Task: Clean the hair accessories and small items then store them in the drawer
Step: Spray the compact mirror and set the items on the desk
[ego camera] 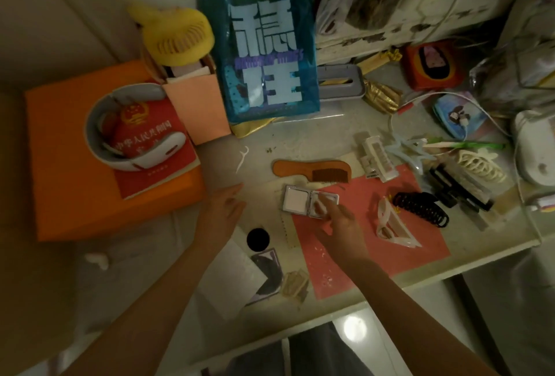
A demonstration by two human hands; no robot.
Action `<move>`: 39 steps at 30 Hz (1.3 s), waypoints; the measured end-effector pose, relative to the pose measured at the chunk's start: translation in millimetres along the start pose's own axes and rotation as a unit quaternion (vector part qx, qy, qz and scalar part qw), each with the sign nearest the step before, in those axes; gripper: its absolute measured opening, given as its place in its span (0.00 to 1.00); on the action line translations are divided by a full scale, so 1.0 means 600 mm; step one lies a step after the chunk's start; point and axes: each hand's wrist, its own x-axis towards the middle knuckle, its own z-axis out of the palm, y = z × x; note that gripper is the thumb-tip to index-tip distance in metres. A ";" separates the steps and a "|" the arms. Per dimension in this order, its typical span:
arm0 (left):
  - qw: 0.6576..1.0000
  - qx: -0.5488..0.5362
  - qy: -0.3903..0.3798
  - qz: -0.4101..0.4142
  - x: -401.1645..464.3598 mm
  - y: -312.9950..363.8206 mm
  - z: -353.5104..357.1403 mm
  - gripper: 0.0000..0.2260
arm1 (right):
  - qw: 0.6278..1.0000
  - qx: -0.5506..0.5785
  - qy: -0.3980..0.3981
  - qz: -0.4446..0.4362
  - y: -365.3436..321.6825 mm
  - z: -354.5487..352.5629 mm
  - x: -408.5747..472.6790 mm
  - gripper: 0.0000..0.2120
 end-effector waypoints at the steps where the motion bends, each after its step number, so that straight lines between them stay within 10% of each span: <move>1: 0.999 0.016 0.028 0.004 -0.015 -0.004 -0.007 0.16 | 0.999 -0.029 -0.006 -0.010 -0.007 0.004 -0.006 0.31; 11: 0.970 0.170 0.165 -0.057 -0.207 -0.067 -0.050 0.18 | 0.987 -0.084 -0.094 -0.099 -0.083 0.037 -0.078 0.32; 19: 0.940 0.235 0.231 -0.088 -0.312 -0.126 -0.089 0.17 | 0.987 0.128 -0.096 -0.017 -0.137 0.061 -0.068 0.39; 26: 0.936 0.232 0.239 -0.112 -0.341 -0.154 -0.109 0.22 | 0.986 0.128 -0.105 -0.016 -0.165 0.076 -0.061 0.20; 39: 0.950 0.179 0.183 -0.179 -0.312 -0.204 -0.132 0.29 | 0.984 0.113 -0.102 -0.095 -0.254 0.137 -0.095 0.18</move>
